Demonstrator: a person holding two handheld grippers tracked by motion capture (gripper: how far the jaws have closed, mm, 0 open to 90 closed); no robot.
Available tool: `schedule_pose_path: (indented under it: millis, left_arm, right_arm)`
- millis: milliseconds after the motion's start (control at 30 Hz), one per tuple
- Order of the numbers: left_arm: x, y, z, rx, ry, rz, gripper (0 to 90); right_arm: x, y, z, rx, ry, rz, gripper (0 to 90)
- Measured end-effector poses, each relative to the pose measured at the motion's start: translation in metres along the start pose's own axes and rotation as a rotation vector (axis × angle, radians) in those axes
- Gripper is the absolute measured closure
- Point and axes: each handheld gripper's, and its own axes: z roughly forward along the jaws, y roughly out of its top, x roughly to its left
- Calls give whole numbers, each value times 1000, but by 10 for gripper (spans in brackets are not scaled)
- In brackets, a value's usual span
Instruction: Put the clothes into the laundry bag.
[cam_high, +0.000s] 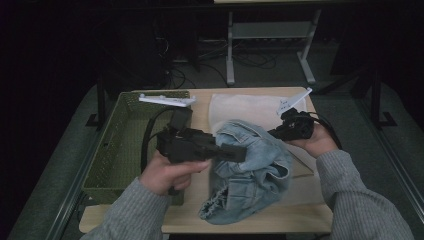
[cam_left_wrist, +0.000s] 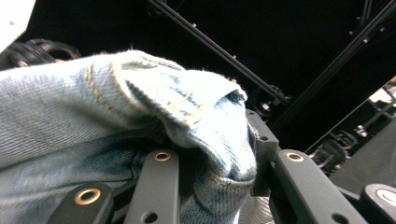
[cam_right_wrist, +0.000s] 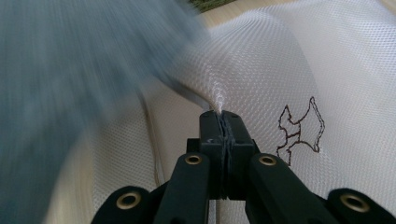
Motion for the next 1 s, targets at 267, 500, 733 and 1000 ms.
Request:
schedule_pose_path:
  millis: [267,500,733,1000]
  left_arm:
    - [57,-42,27,25,-10,-90,709]
    - [117,-89,45,58,105,-182,708]
    - [160,-108,54,26,266,-265,704]
    - [198,-117,68,-5,498,-385,687]
  right_arm:
    - [0,-5,2,1,1,10,881]
    - [3,-5,6,-3,14,9,881]
    - [7,-4,2,-8,22,-2,881]
    - [21,-3,2,-10,38,-24,880]
